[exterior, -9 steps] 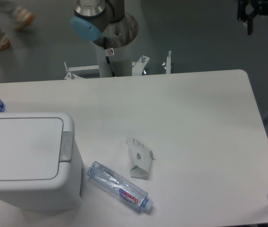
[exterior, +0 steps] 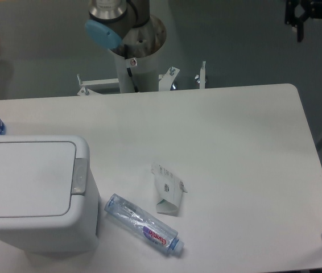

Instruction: Open the trash can

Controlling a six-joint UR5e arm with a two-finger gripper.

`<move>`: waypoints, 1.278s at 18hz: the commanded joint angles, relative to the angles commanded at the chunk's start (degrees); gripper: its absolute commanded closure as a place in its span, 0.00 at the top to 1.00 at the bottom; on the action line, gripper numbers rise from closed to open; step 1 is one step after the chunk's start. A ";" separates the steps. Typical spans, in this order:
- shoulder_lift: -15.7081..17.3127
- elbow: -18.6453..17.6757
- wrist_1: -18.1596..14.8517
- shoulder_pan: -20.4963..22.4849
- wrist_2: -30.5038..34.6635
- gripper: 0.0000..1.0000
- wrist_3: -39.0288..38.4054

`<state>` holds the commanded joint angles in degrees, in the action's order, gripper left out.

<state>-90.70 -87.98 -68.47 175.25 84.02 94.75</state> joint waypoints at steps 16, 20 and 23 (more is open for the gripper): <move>-0.09 0.17 0.09 -0.09 0.00 1.00 -0.17; -0.18 0.17 0.09 -0.09 -0.61 1.00 -4.04; -0.18 0.17 0.09 -0.09 -1.23 1.00 -4.74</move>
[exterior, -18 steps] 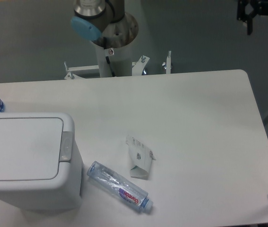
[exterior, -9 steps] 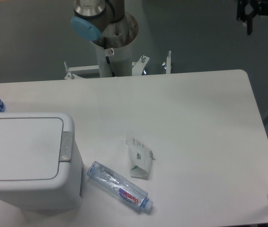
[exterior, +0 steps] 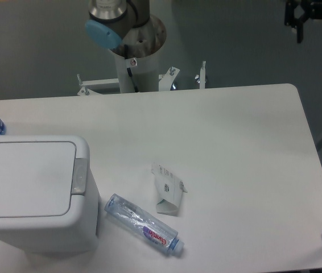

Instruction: Open the trash can

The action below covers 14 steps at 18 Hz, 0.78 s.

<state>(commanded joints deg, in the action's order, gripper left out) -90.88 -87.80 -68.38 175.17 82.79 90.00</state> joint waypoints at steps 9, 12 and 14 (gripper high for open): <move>-0.18 0.17 0.09 -0.17 -6.94 1.00 -14.32; -0.79 0.70 0.97 -1.57 -7.03 1.00 -17.73; -1.40 0.96 1.93 -3.68 -7.38 1.00 -24.84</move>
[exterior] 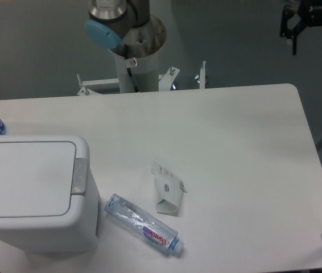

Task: Open the trash can
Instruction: 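Move the open gripper toward the white trash can lid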

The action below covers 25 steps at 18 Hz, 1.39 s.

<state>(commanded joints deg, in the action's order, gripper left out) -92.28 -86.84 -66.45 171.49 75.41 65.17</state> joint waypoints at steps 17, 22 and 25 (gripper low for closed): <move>-5.80 4.66 4.58 -12.75 -0.35 1.00 -35.09; -5.89 4.92 4.66 -15.12 -2.10 1.00 -42.21; -6.15 5.19 5.36 -15.83 -5.53 1.00 -45.64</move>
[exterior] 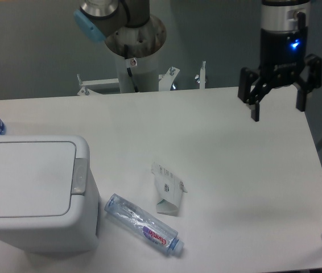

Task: Open the trash can
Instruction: 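Move the open gripper toward the white trash can lid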

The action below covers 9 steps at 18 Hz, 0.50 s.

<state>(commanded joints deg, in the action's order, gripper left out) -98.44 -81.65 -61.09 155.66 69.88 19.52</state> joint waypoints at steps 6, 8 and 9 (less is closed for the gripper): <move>-0.62 -0.17 0.45 -5.18 -0.27 1.00 -4.49; -0.62 -0.09 0.53 -6.94 -0.36 1.00 -6.59; -0.70 -0.17 0.45 -7.99 -0.36 1.00 -8.26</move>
<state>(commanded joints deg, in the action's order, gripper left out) -99.14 -81.83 -60.64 147.67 69.52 11.27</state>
